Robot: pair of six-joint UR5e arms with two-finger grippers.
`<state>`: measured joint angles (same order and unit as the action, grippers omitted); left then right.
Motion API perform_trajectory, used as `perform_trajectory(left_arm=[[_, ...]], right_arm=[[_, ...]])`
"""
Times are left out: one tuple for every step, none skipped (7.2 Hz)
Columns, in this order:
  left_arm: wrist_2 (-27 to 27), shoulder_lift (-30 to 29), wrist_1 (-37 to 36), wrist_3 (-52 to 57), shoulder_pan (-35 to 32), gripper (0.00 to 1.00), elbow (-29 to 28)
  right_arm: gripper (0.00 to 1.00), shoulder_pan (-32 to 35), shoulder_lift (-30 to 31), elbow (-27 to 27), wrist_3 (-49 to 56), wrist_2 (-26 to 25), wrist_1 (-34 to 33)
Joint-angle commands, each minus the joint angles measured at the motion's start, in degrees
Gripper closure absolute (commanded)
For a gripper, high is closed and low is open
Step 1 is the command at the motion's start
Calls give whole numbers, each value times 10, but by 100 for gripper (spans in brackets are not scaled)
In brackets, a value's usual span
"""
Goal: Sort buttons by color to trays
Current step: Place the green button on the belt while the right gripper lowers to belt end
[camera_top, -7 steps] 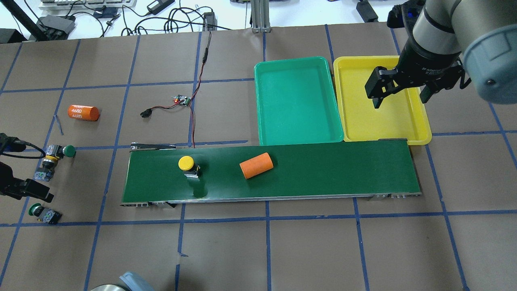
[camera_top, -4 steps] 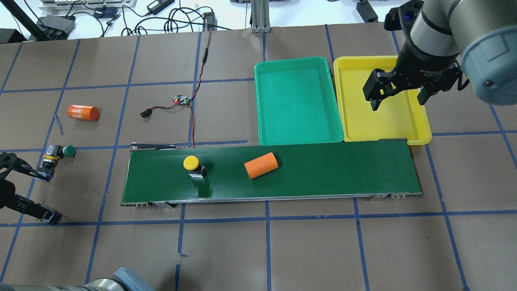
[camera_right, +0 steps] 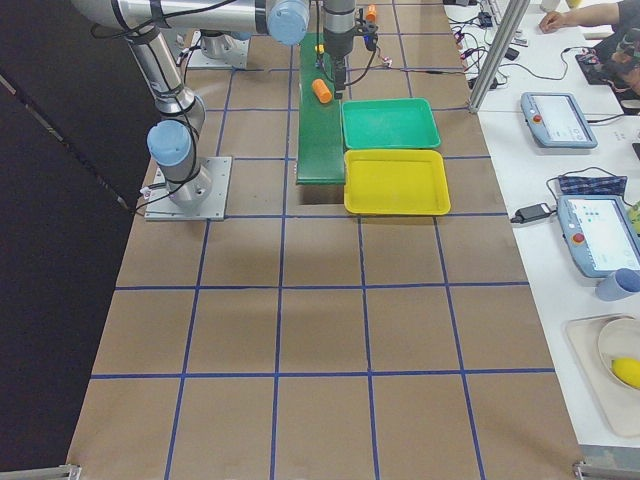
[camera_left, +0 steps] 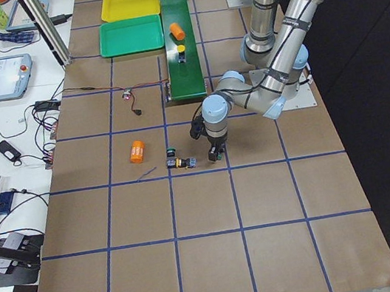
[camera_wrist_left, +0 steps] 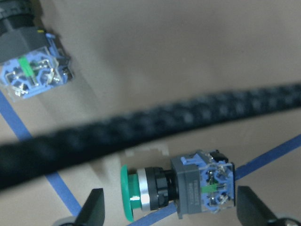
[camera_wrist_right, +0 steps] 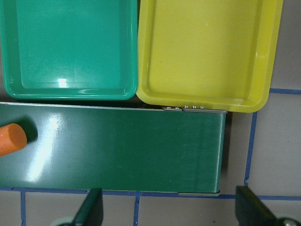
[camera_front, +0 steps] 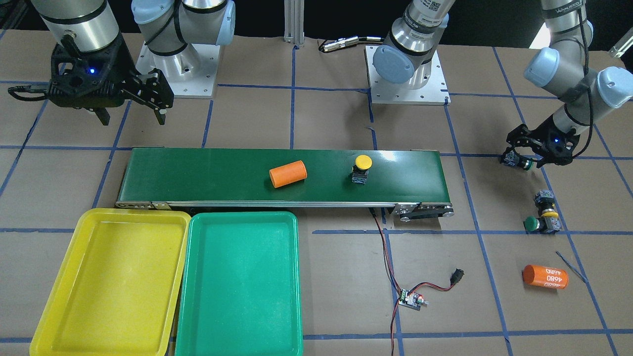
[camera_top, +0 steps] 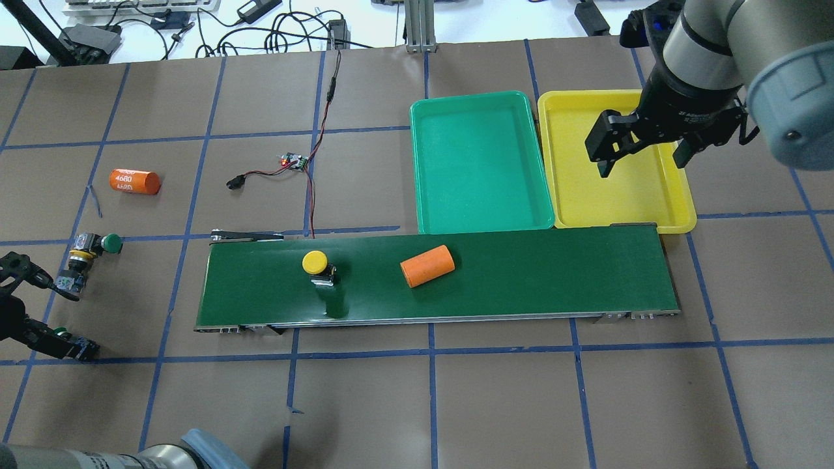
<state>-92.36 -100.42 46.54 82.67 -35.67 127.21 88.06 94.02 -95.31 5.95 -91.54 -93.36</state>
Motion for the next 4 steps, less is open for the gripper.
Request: perform_trajectory(left_arm=[[2,-4,0,3,0,0,8],[1,-5,0,3,0,0,8],[2,-8,-3,1,0,0,8],[4,-13,-11,1,0,17,8]], right_arm=[[0,0,12,-6,1,8,15],[0,1,11,-11,-4,5,57],[0,2,9,-32,0,12,74],[0,19,6,-49,0,24,75]])
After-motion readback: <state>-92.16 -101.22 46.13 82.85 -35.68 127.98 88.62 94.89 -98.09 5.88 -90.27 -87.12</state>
